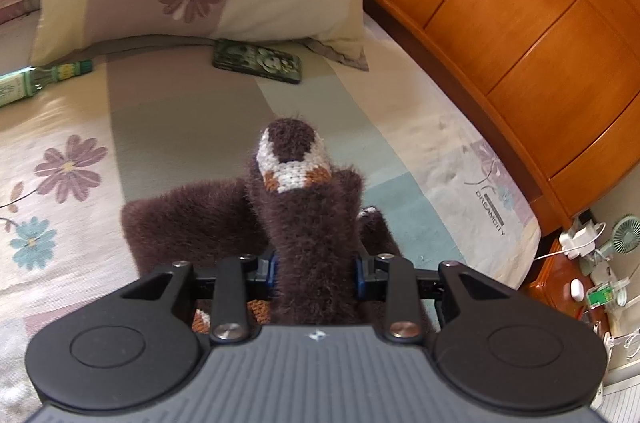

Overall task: Fold clothes
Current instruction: 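Lift the gripped sweater edge with both grippers, then flip the sweater over and lay it on the bed with both grippers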

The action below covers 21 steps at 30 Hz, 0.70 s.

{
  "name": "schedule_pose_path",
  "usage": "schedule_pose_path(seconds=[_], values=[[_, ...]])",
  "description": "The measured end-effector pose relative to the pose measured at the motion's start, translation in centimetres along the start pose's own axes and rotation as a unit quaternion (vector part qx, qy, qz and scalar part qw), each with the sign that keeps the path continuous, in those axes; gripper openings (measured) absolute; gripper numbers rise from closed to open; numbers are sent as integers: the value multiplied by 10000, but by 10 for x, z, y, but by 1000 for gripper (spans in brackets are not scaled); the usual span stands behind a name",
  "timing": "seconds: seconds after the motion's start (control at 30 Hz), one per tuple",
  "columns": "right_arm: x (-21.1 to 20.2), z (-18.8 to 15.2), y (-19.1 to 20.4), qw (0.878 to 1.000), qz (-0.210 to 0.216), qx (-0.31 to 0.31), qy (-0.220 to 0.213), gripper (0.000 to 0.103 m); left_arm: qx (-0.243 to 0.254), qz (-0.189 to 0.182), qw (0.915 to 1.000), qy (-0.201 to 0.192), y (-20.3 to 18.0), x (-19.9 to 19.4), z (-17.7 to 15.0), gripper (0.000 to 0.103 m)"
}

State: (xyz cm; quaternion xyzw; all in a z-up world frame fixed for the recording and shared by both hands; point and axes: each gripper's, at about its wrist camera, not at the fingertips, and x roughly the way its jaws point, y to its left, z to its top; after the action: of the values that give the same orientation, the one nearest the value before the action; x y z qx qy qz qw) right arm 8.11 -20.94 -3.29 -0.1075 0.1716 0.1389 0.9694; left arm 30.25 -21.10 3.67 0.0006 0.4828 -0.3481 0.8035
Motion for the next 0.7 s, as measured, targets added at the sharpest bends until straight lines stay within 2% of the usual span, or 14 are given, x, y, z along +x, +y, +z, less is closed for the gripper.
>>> schedule_pose_path(seconds=[0.27, 0.63, 0.7], values=[[6, -21, -49, 9969, 30, 766, 181, 20, 277, 128, 9986, 430, -39, 54, 19, 32], [8, -53, -85, 9891, -73, 1385, 495, 20, 560, 138, 9936, 973, -81, 122, 21, 32], [9, -56, -91, 9861, -10, 1565, 552, 21, 498, 127, 9932, 1041, -82, 128, 21, 35]])
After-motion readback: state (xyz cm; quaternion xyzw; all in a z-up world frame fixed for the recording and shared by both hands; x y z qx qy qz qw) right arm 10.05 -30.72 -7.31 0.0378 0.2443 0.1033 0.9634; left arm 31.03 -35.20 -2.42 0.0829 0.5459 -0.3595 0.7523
